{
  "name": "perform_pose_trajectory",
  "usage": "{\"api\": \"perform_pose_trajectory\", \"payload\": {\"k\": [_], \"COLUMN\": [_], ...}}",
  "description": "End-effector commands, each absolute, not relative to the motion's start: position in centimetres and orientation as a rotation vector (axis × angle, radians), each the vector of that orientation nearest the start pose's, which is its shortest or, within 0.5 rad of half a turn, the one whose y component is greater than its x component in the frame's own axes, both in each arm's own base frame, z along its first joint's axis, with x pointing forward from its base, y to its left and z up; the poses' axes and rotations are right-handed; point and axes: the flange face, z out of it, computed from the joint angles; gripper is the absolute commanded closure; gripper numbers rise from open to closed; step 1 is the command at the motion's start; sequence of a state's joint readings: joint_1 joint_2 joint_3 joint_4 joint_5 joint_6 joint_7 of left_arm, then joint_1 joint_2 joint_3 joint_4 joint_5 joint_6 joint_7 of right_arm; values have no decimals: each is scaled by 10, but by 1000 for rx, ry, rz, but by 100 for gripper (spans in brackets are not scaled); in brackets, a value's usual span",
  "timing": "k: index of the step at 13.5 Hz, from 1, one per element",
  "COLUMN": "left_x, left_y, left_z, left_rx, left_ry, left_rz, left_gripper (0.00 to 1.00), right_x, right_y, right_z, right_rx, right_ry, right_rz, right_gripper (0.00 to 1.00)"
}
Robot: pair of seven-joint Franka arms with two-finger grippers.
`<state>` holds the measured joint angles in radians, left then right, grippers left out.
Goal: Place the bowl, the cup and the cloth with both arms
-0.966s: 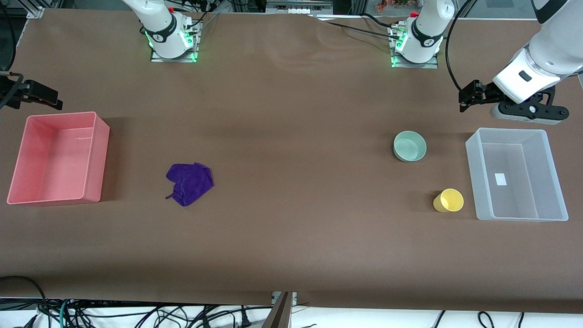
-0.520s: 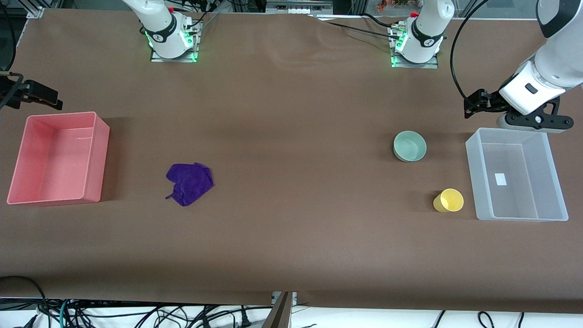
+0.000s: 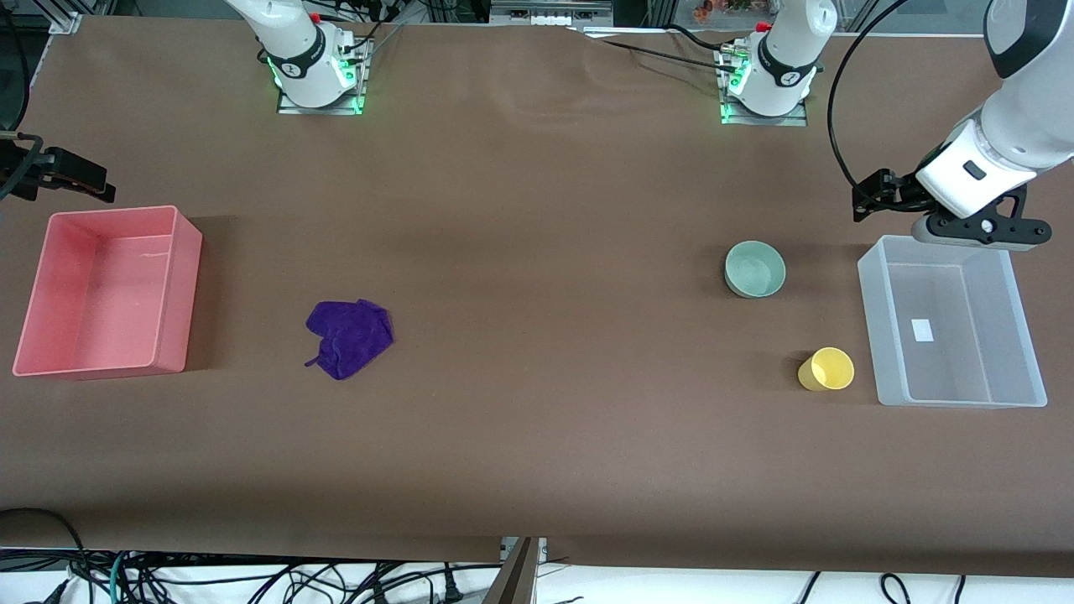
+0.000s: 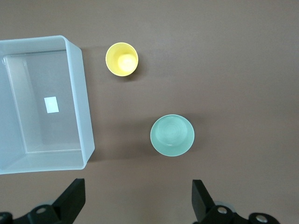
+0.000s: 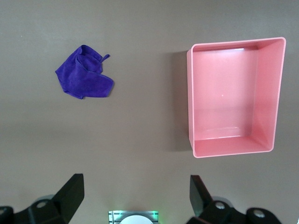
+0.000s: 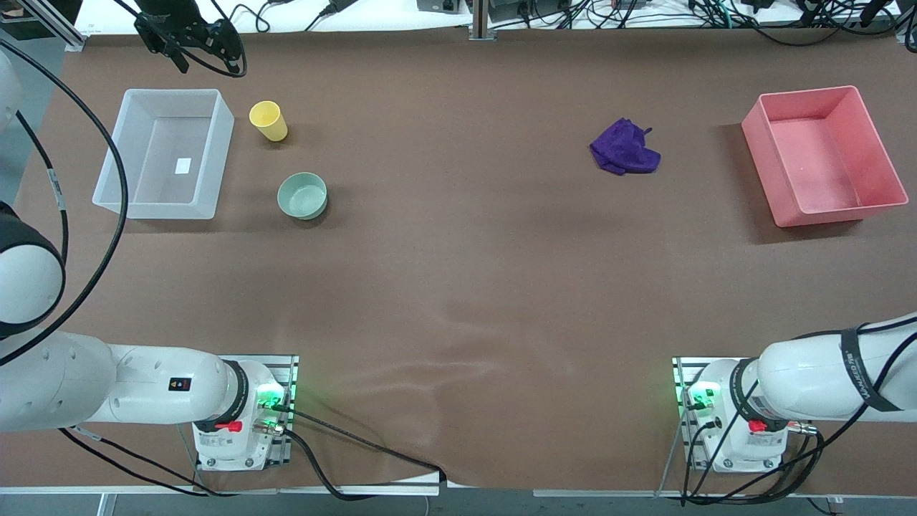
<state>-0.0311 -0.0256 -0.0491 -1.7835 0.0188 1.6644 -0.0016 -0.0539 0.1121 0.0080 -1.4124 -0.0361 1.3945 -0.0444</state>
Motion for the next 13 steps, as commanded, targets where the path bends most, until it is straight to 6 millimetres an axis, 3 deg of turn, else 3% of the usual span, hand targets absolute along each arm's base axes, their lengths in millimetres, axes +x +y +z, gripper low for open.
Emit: {"api": "perform_pose_trajectory", "payload": {"k": [1,2,4,5,6,8,10,13], "left_x": [546,541,531,530,529,524,510,493], "left_y": [-44,-49,-60,-57,-55,-62,-70,-79], "left_z": [537,523,474,442,425,394,344,287], "left_rx": [-3133,-3127,-3103,-3088,-3085,-3093,-3112,-3121], "left_ry": [158,162,122,79,72,92,123,172], "left_rz": [190,250,392,481,501,449,321,215], "left_gripper": [0,0,0,0,0,0,0,0], "right_x": [569,569,569,569,569,569,571,585], "right_y": [-33,-34,-34,-34,-32,-32,-31,-33], "right_z": [624,624,624,624,624,624,625,608], "right_rx": [-3168,-3168,-3168,-3168,-3166,-3167,-3169,-3192], "right_ry": [5,5,2,2,0,0,-6,-8], "right_rz": [195,197,195,195,197,192,171,169], "right_gripper": [0,0,0,0,0,0,0,0]}}
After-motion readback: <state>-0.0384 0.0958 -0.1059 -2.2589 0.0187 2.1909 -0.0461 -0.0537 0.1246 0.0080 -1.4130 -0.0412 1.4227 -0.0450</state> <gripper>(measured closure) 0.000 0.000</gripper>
